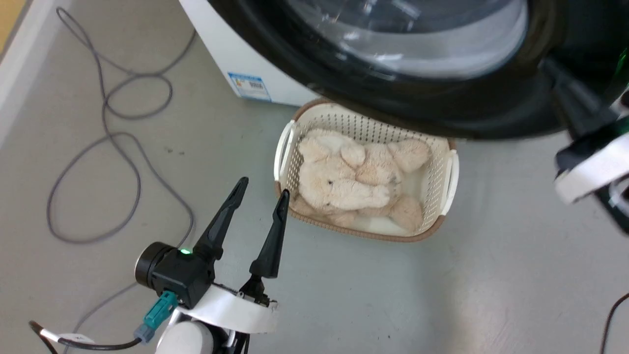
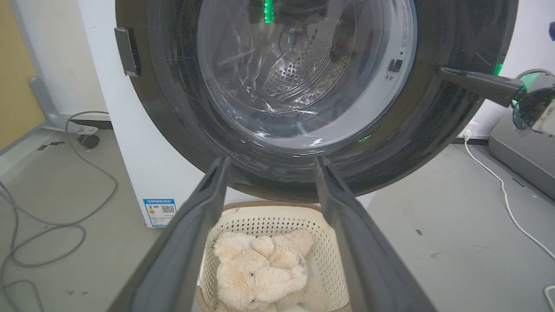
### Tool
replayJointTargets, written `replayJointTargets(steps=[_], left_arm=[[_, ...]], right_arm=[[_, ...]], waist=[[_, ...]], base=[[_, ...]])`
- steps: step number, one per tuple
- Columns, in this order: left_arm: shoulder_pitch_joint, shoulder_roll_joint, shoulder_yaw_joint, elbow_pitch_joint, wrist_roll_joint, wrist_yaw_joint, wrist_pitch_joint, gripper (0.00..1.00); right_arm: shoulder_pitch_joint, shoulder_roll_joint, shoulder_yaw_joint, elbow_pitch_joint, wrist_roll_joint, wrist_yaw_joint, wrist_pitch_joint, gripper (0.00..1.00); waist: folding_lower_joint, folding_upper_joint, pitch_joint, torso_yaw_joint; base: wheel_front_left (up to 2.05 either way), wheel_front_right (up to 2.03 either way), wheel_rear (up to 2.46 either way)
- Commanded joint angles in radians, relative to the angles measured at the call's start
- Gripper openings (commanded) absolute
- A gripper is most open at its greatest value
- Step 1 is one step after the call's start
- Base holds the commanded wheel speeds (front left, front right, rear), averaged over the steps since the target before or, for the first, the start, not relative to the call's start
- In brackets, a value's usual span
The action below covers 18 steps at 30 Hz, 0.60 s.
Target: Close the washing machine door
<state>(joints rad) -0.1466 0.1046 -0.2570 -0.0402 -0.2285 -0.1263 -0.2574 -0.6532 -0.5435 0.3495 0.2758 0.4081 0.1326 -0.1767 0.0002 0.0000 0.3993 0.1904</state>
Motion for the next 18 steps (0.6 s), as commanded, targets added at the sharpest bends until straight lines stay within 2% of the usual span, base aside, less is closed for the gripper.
replayJointTargets(steps=[1,11,18], left_arm=[[-0.021,-0.006,0.002,-0.004,0.008,-0.004,-0.004,1.0],[-0.065,-0.017,-0.008,0.002,0.007,-0.004,-0.004,1.0],[-0.069,-0.023,-0.005,0.011,0.01,-0.004,-0.004,1.0]], right_arm=[[-0.053,-0.018,-0.011,0.018,0.015,-0.002,0.01,0.0],[-0.237,-0.052,-0.049,0.133,0.066,-0.002,0.058,0.0],[-0.308,-0.028,-0.101,0.216,0.086,-0.002,0.059,0.0]], waist=[[-0.0002,0.0,0.03,0.011],[-0.0002,0.0,0.092,0.031],[-0.0002,0.0,0.105,0.034]], base=[[0.0,0.0,0.0],[0.0,0.0,0.0],[0.0,0.0,0.0]])
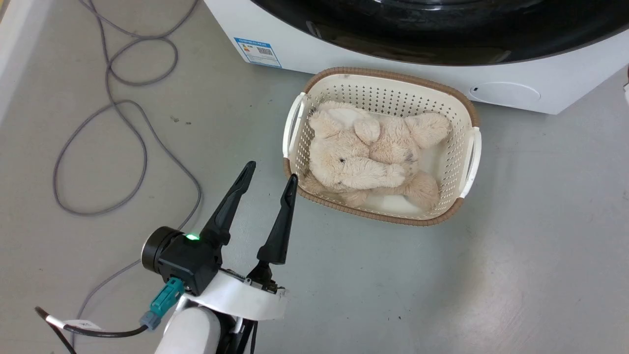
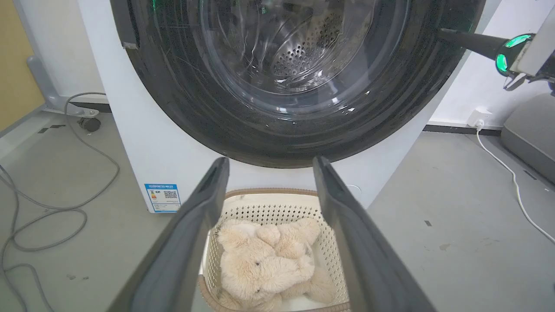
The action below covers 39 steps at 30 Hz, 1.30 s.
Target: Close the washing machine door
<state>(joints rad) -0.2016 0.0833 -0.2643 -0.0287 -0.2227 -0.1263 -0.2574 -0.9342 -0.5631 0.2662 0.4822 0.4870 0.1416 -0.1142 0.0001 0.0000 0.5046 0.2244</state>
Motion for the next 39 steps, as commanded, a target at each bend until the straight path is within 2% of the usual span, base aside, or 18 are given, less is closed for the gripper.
replayJointTargets(steps=[1,8,13,21,24,28,34,39], left_arm=[[-0.015,-0.003,0.002,0.001,0.004,-0.004,-0.004,1.0],[-0.016,-0.009,0.007,0.013,0.004,-0.004,-0.004,1.0],[0.003,-0.011,0.024,0.03,-0.003,-0.004,-0.004,1.0],[0.075,-0.013,0.094,0.112,0.006,-0.004,-0.004,1.0],[0.097,-0.018,0.122,0.132,0.01,-0.002,-0.004,1.0],[0.128,-0.022,0.146,0.136,0.017,0.0,-0.004,1.0],[0.179,-0.026,0.171,0.142,0.028,0.0,-0.004,1.0],[0.205,-0.03,0.186,0.155,0.034,0.016,-0.004,1.0]], right_arm=[[-0.034,-0.005,-0.022,0.019,0.006,-0.011,-0.006,0.0],[-0.034,0.021,-0.031,0.063,0.005,-0.011,-0.031,0.0],[0.037,0.044,-0.007,0.078,0.01,-0.011,-0.067,0.0],[0.274,0.112,-0.015,0.027,0.036,-0.011,-0.132,0.0],[0.387,0.142,-0.055,-0.021,0.022,-0.011,-0.143,0.0],[0.53,0.208,-0.158,-0.121,-0.068,-0.011,-0.147,0.0],[0.745,0.382,-0.288,-0.295,-0.18,-0.011,-0.147,0.0],[0.881,0.45,-0.306,-0.38,-0.235,-0.011,-0.147,0.0]], waist=[[-0.0001,0.0,0.001,0.001],[-0.0001,0.0,-0.023,-0.005],[-0.0001,0.0,-0.1,-0.03],[-0.0001,0.0,-0.262,-0.099],[-0.0001,0.0,-0.311,-0.119],[-0.0001,0.0,-0.361,-0.146],[-0.0001,0.0,-0.417,-0.171],[-0.0001,0.0,-0.442,-0.175]], base=[[0.0,0.0,0.0],[0.0,0.0,0.0],[0.0,0.0,0.0],[0.0,0.0,0.0],[0.0,0.0,0.0],[0.0,0.0,0.0],[0.0,0.0,0.0],[0.0,0.0,0.0]])
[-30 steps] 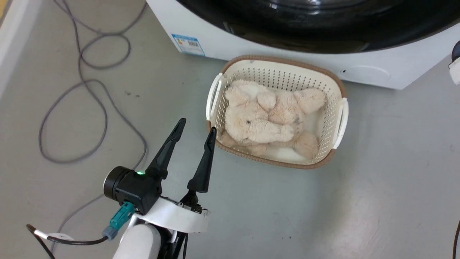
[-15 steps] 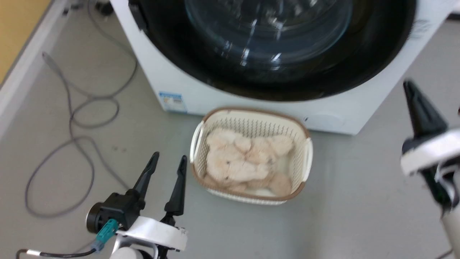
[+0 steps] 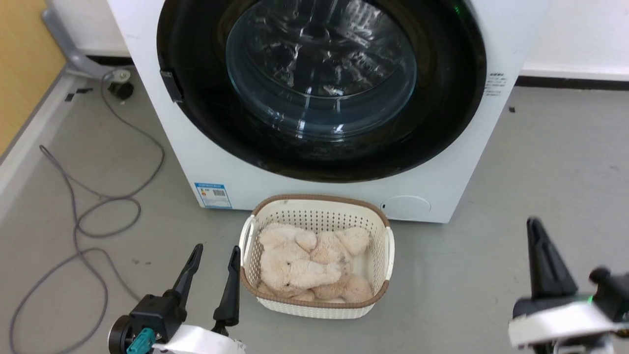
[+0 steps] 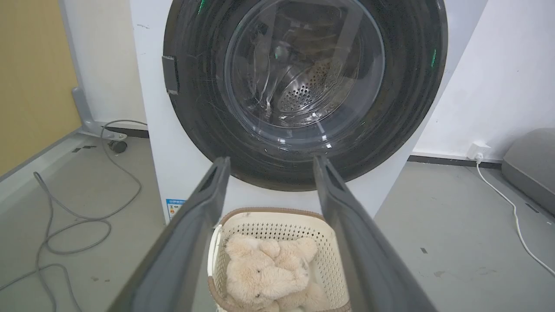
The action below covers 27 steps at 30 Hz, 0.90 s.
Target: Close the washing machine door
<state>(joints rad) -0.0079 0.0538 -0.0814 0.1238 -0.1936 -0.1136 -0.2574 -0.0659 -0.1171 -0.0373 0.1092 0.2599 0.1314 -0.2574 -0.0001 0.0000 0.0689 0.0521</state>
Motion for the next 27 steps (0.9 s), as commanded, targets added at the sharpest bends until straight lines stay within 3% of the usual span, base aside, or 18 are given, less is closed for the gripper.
replayJointTargets(steps=[1,9,10,11,27], left_arm=[[0.016,-0.001,0.004,0.007,0.006,0.004,-0.004,1.0],[0.043,-0.002,0.006,0.035,0.017,0.01,-0.004,1.0],[0.046,-0.003,0.006,0.036,0.019,0.013,-0.004,1.0],[0.05,-0.003,0.005,0.037,0.022,0.015,-0.004,1.0],[0.056,-0.003,0.005,0.021,0.018,0.029,-0.004,1.0]], right_arm=[[0.034,0.01,-0.003,-0.016,-0.017,-0.001,-0.004,0.0],[0.162,0.041,-0.016,-0.073,-0.129,-0.001,-0.004,0.0],[0.171,0.045,-0.023,-0.085,-0.146,-0.001,-0.004,0.27],[0.18,0.049,-0.03,-0.098,-0.163,-0.001,-0.004,1.0],[0.224,0.067,-0.039,-0.126,-0.16,-0.001,-0.004,1.0]], waist=[[0.0001,0.0,-0.012,-0.003],[0.0001,0.0,-0.038,0.001],[0.0001,0.0,-0.04,0.002],[0.0001,0.0,-0.041,0.003],[0.0001,0.0,-0.043,0.005]], base=[[0.0,0.0,0.0],[0.0,0.0,0.0],[0.0,0.0,0.0],[0.0,0.0,0.0],[0.0,0.0,0.0]])
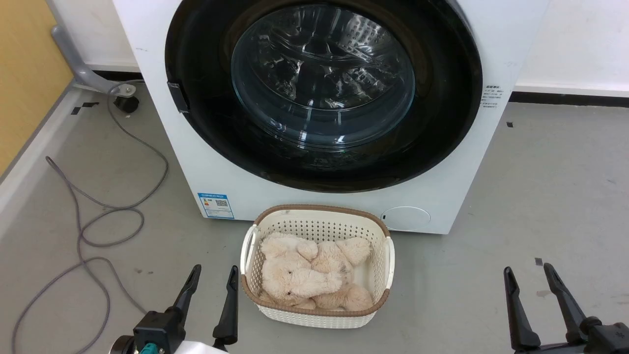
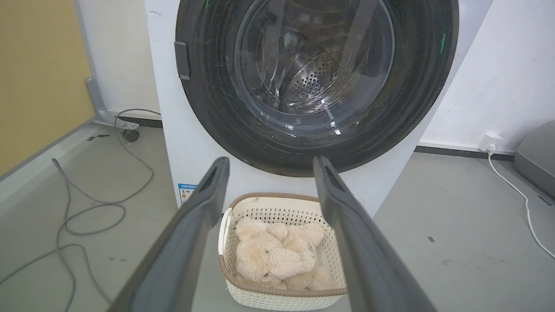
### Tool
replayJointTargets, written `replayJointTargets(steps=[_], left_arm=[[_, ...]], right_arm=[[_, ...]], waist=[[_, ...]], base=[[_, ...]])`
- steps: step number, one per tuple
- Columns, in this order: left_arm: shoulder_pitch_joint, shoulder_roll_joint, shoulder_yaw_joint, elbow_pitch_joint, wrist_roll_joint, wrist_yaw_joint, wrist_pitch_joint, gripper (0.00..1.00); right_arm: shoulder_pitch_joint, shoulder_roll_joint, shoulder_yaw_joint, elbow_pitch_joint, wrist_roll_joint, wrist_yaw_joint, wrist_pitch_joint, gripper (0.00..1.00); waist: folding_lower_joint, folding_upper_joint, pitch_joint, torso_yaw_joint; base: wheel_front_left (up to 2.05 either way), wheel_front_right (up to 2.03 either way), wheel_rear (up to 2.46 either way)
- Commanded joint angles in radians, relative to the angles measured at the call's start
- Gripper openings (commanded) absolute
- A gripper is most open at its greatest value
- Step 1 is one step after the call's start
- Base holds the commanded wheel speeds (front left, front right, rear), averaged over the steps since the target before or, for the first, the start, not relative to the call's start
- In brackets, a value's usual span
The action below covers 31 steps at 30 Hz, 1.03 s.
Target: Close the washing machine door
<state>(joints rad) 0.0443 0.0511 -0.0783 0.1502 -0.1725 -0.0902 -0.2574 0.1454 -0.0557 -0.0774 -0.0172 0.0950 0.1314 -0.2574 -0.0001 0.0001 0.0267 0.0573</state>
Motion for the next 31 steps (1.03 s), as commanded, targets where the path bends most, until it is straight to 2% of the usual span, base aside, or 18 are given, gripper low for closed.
replayJointTargets(steps=[1,3,4,31], left_arm=[[0.004,-0.001,0.0,-0.007,-0.007,0.007,-0.004,1.0],[0.006,-0.001,-0.004,-0.011,-0.011,0.008,-0.004,1.0],[0.0,0.0,-0.005,-0.008,-0.01,0.003,0.0,0.0],[-0.01,0.0,0.012,-0.038,0.029,0.022,0.056,0.0]], right_arm=[[0.014,0.005,0.003,0.002,0.005,-0.001,-0.004,1.0],[0.016,0.005,0.004,0.003,0.005,-0.001,-0.004,1.0],[0.001,0.0,0.004,0.002,0.001,0.0,0.0,0.0],[-0.031,0.001,0.019,0.005,-0.019,0.0,0.055,0.0]], waist=[[0.0001,-0.0001,-0.001,0.001],[0.0001,-0.0001,-0.003,0.0],[0.0001,-0.0001,-0.003,0.0],[0.0001,-0.0001,-0.008,-0.012]], base=[[0.0,0.0,0.0],[0.0,0.0,0.0],[0.0,0.0,0.0],[0.0,0.0,0.0]])
